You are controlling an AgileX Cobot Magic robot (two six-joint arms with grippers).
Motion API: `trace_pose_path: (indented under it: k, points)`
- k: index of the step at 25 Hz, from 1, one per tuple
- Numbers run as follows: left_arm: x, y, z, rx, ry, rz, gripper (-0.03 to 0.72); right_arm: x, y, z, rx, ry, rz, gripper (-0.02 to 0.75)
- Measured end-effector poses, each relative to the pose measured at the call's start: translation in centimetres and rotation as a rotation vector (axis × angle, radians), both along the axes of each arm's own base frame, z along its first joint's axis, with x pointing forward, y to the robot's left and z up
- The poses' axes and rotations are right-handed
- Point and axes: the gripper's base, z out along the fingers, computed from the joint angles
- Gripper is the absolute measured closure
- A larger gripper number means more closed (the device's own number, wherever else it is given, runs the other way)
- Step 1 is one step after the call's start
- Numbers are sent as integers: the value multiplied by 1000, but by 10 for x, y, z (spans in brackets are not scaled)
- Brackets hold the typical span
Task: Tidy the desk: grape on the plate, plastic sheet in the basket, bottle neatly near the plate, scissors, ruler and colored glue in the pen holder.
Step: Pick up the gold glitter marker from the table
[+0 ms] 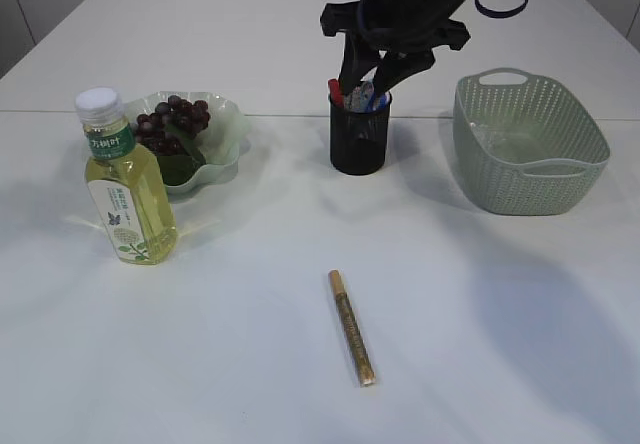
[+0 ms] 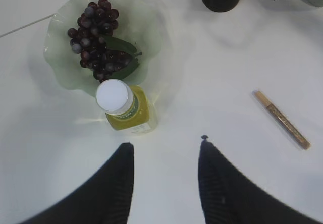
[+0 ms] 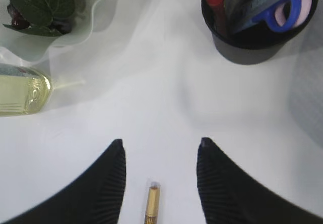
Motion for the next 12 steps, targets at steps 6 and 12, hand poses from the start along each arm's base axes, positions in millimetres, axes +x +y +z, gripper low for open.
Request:
trace_pose_path:
  k: [6,12]
  points:
    - [0,0,0,2,-1,1,379,-4,2,3,-2,31,-14,307]
    - [0,0,0,3,-1,-1,379,-14,23,3,-29,26,20,304]
